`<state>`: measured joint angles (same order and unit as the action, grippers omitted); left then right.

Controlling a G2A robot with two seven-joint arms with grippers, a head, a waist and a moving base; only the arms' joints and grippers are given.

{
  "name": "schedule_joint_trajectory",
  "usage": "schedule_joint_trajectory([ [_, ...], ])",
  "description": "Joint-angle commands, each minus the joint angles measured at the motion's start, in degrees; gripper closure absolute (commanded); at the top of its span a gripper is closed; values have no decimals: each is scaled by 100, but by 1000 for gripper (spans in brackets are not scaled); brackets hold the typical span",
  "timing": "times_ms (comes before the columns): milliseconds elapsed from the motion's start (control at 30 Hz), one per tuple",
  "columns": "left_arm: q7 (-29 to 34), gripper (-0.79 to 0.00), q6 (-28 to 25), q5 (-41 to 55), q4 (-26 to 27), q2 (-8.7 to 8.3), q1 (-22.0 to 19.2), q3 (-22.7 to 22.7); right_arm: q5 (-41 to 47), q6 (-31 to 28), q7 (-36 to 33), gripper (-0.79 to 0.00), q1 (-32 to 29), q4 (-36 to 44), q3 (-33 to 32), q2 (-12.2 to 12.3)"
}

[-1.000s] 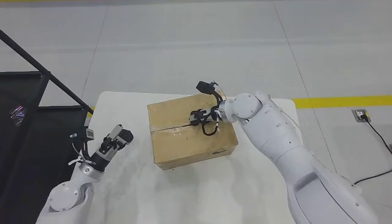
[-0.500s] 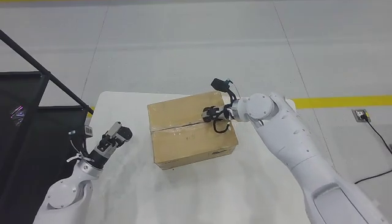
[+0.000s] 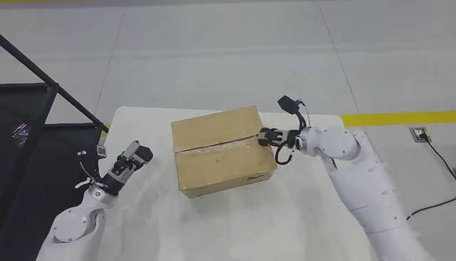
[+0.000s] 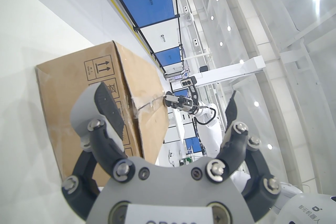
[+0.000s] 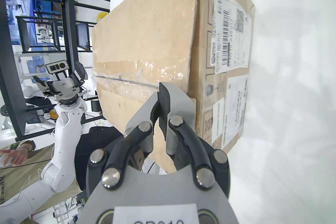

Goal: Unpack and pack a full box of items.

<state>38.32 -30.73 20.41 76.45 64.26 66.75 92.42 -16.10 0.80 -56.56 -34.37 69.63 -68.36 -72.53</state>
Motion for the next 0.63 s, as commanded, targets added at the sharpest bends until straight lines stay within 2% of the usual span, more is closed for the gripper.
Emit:
schedule_joint_trajectory([
  [0,-29,-785,-39,48,46,-8,27,62,65,-169,175,0,-266,247,-284,65],
  [67,-53,-785,-56,105,103,-20,68,143,141,-444,505,-456,-577,503,-586,129],
  [100,-62,-785,-64,127,135,-26,94,182,190,-601,685,-785,-736,605,-729,155],
  [200,-41,-785,-55,144,196,-37,145,233,389,-933,986,-785,-1018,706,-992,196],
  [233,-46,-784,-58,145,193,-37,142,233,365,-903,965,-148,-997,711,-965,194],
  [300,-40,-784,-55,146,199,-38,147,236,397,-953,1005,-294,-1032,712,-1004,198],
  [400,-40,-784,-55,144,196,-37,145,233,389,-933,986,-474,-1018,706,-992,196],
  [600,-41,-785,-55,144,195,-37,145,233,388,-932,986,-721,-1018,706,-991,196],
])
